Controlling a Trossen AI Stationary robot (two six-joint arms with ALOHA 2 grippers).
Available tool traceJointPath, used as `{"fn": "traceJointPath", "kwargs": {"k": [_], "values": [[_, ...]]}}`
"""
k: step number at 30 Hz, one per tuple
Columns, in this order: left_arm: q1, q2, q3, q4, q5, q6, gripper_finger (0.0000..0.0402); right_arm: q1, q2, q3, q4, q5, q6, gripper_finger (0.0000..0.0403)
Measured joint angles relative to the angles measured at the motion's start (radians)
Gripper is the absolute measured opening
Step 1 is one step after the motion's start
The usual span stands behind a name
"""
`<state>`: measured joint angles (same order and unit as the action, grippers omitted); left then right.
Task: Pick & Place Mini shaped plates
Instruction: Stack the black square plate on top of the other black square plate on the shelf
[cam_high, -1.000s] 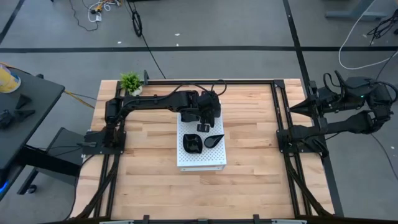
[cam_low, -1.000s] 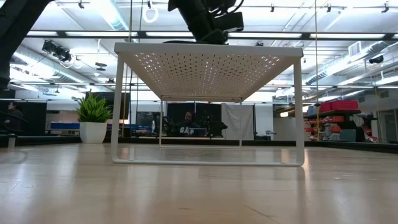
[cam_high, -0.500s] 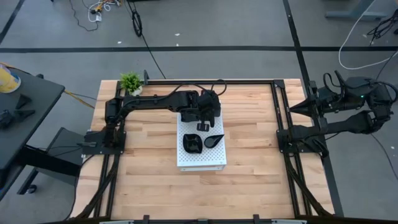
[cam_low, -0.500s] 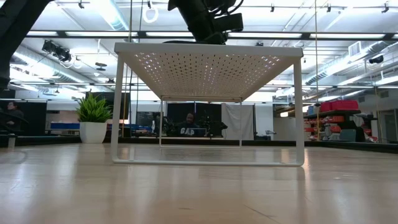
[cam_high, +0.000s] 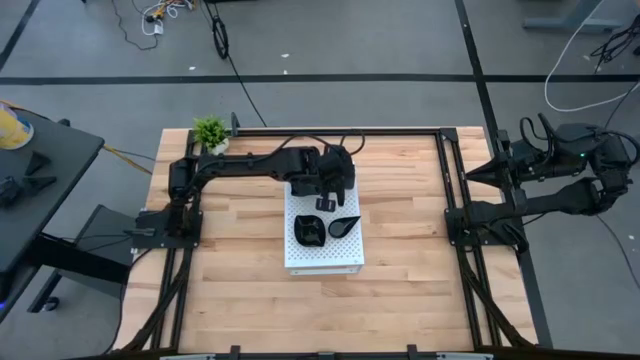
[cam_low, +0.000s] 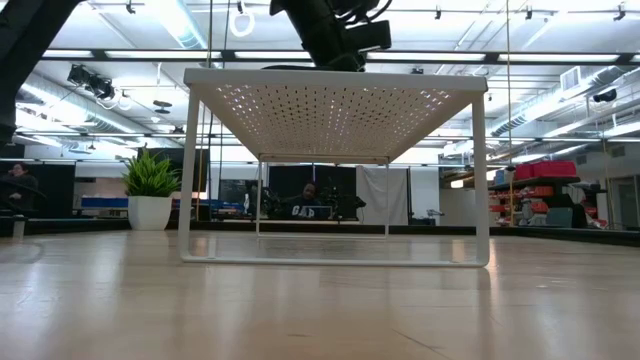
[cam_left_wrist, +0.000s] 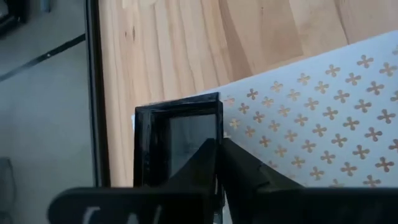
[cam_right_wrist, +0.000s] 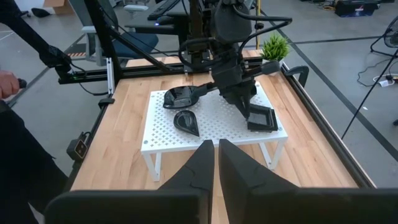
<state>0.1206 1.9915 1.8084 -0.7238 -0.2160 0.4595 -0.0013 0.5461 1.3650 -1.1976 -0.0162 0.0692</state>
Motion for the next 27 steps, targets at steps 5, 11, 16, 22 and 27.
{"fn": "traceJointPath", "kwargs": {"k": [5,11,16,22,27], "values": [[-0.002,-0.002,0.000,-0.002,-0.016,0.024,0.0007,0.000,0.000,0.000,0.000,0.000,0.000,0.0029],[-0.002,-0.005,0.000,-0.006,-0.018,0.024,0.0011,0.000,0.000,0.000,0.000,0.000,0.000,0.0029],[-0.003,-0.005,0.000,-0.005,-0.046,0.024,0.0006,0.000,0.000,0.000,0.000,0.000,0.000,0.0029],[-0.003,-0.005,0.000,0.005,-0.061,0.024,0.0012,0.000,0.000,0.000,0.000,0.000,0.000,0.0029],[-0.003,-0.005,0.000,0.029,-0.061,0.024,0.0009,0.000,0.000,0.000,0.000,0.000,0.000,0.0029]]}}
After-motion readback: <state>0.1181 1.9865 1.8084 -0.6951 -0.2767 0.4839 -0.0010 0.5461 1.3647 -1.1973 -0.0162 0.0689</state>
